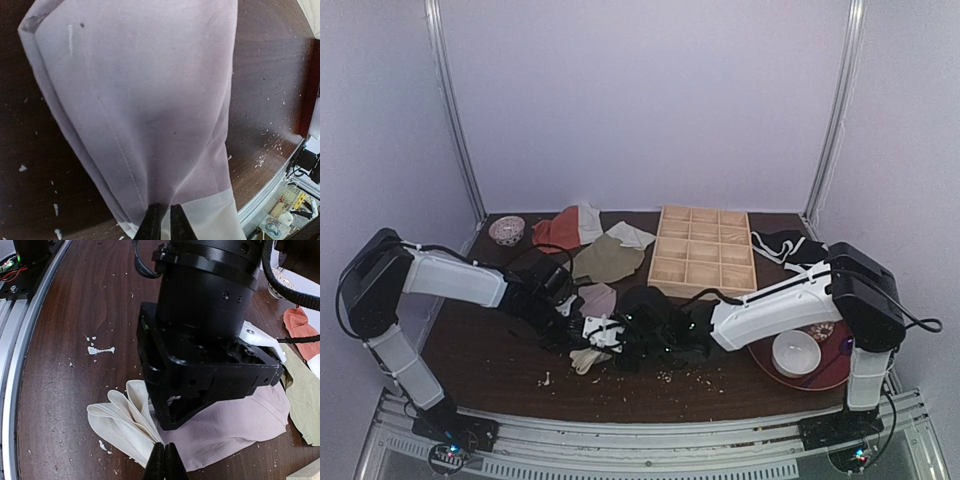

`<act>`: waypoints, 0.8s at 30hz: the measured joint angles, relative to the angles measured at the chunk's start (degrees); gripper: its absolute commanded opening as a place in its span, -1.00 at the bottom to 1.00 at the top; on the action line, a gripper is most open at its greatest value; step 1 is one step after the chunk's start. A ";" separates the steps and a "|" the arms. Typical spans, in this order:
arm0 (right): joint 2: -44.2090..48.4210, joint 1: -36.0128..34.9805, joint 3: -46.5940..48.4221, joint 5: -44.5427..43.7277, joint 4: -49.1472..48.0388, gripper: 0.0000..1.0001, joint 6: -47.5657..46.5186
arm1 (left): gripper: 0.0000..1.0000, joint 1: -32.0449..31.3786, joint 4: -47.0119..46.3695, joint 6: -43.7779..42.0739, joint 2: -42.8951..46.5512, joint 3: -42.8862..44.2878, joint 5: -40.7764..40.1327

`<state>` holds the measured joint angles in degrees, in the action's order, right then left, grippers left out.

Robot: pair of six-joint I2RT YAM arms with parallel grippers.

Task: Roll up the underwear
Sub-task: Roll the underwear at the center of the board.

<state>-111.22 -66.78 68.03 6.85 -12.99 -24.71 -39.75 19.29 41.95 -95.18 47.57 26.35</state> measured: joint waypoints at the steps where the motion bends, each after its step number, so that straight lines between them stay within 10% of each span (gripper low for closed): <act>1: -0.24 0.20 0.33 0.07 0.07 -1.00 0.15 | -0.79 0.00 0.00 0.00 0.00 0.00 0.02; 24: -4.96 4.48 5.11 2.71 2.58 -1.00 5.22 | -0.49 2.60 9.14 -1.88 9.31 6.34 -5.99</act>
<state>-116.18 -62.30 73.14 9.56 -10.41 -19.49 -37.15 28.42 40.07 -85.86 53.91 20.36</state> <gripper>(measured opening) 0.004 0.264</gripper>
